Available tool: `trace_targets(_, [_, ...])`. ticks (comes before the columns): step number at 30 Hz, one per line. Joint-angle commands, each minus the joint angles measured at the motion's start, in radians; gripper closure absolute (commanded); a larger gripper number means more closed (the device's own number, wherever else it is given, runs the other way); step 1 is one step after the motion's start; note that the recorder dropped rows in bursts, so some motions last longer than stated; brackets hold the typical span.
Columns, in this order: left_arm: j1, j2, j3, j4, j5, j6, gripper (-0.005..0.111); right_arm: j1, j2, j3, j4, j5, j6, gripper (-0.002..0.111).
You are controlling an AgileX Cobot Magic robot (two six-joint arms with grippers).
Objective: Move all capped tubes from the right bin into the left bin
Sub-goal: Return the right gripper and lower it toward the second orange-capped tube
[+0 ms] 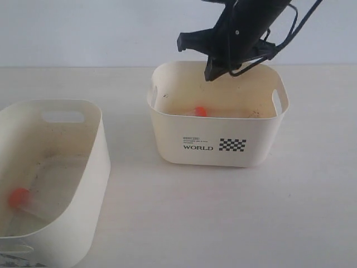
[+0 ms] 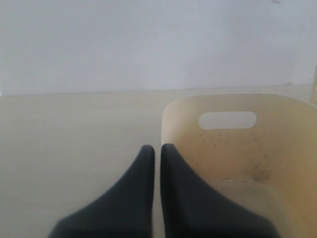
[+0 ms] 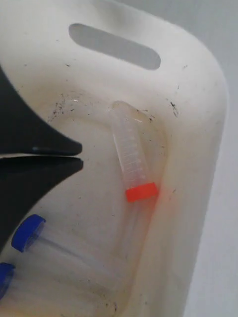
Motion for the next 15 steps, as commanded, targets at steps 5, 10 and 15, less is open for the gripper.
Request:
trace_targets(5, [0.000, 0.000, -0.004, 0.002, 0.000, -0.010, 0.102, -0.001, 0.072, 0.002, 0.005, -0.057, 0.067, 0.109])
trace_targets(10, [0.000, 0.000, -0.004, 0.002, 0.000, -0.010, 0.102, 0.017, 0.133, 0.002, 0.007, -0.065, 0.068, 0.109])
trace_targets(15, [0.000, 0.000, -0.004, 0.002, 0.000, -0.010, 0.102, 0.035, 0.193, 0.002, 0.003, -0.060, 0.069, 0.109])
